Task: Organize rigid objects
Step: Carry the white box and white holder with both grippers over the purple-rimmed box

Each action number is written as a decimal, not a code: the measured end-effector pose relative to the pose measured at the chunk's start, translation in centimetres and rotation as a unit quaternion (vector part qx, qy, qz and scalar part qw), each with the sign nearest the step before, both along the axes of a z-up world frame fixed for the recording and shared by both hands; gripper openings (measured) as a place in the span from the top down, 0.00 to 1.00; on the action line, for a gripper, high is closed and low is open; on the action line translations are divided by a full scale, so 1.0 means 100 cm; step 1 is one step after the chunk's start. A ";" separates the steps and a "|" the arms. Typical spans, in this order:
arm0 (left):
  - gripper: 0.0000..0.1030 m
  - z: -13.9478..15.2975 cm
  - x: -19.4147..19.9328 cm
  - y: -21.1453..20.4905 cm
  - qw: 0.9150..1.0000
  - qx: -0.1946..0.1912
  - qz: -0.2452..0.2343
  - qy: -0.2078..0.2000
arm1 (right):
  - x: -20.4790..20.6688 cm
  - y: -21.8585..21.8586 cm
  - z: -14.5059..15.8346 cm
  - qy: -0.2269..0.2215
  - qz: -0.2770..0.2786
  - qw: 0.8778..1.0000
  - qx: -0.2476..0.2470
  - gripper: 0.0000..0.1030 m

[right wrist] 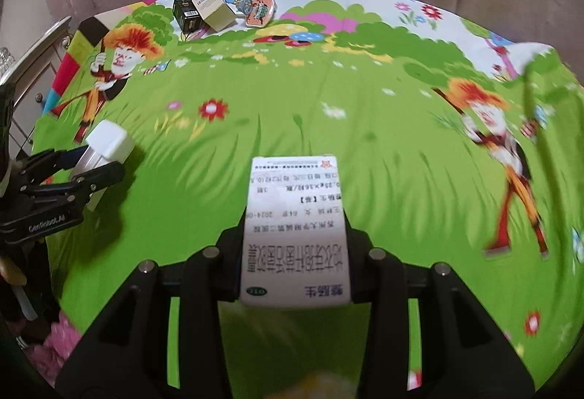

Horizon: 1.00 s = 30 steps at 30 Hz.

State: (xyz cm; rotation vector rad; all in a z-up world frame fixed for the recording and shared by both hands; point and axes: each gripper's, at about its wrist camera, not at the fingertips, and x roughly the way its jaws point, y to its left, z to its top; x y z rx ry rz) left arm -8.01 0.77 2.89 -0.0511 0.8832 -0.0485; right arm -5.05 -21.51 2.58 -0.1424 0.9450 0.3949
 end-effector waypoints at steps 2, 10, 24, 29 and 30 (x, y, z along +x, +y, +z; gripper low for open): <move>0.38 0.002 -0.007 -0.012 1.000 -0.001 -0.015 0.001 | -0.014 -0.009 0.002 0.000 -0.004 1.000 -0.005 0.57; 0.38 0.017 -0.033 -0.074 0.996 0.002 -0.089 -0.008 | -0.071 -0.072 0.014 0.003 -0.042 0.999 -0.005 0.57; 0.38 0.049 -0.073 -0.212 0.965 0.010 -0.263 -0.021 | -0.161 -0.206 0.042 0.002 -0.164 0.986 -0.007 0.57; 0.38 0.056 -0.099 -0.266 0.942 0.013 -0.336 -0.015 | -0.194 -0.254 0.050 0.001 -0.214 0.977 -0.006 0.57; 0.38 0.057 -0.104 -0.274 0.937 0.013 -0.348 -0.013 | -0.202 -0.265 0.051 0.002 -0.228 0.974 -0.005 0.57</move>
